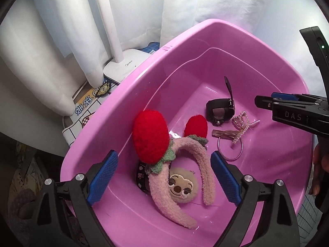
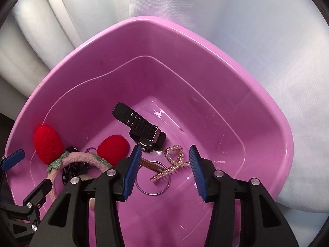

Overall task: Organize jewelry
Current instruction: 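Open the left gripper over the tub while the right gripper releases the pearl clip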

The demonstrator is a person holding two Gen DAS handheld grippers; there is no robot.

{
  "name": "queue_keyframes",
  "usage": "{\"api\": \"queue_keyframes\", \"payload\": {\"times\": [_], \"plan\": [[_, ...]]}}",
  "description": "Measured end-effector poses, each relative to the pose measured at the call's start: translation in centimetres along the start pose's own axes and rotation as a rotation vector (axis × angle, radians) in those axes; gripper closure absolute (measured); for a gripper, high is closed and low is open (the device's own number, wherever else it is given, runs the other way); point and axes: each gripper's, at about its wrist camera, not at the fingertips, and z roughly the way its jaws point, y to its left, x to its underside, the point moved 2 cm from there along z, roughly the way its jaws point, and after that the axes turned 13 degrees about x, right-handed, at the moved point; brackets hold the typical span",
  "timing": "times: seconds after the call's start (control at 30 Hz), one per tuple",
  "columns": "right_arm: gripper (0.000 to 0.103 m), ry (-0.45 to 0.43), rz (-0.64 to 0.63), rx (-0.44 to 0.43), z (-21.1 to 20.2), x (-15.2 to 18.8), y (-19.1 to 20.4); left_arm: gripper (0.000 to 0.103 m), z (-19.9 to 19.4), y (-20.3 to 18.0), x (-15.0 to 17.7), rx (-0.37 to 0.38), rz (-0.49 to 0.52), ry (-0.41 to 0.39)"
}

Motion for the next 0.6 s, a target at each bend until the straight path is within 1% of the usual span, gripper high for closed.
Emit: {"api": "queue_keyframes", "payload": {"times": [0.03, 0.23, 0.37, 0.43, 0.6], "plan": [[0.051, -0.003, 0.001, -0.001, -0.1, 0.1, -0.1, 0.008, 0.1, 0.1, 0.0, -0.005, -0.002, 0.008], [0.050, -0.004, 0.015, -0.020, -0.3, 0.7, 0.2, 0.008, 0.0, 0.4, 0.2, -0.014, -0.014, 0.021], [0.048, -0.004, 0.008, -0.023, -0.2, 1.1, 0.8, 0.008, -0.1, 0.6, 0.2, 0.008, -0.032, 0.031], [0.045, -0.008, 0.005, -0.024, -0.4, 1.2, 1.0, 0.008, -0.2, 0.6, 0.2, 0.001, -0.030, 0.028], [0.044, -0.012, -0.001, -0.019, -0.9, 1.3, 1.1, 0.008, -0.5, 0.7, 0.2, -0.008, -0.030, 0.016]]}}
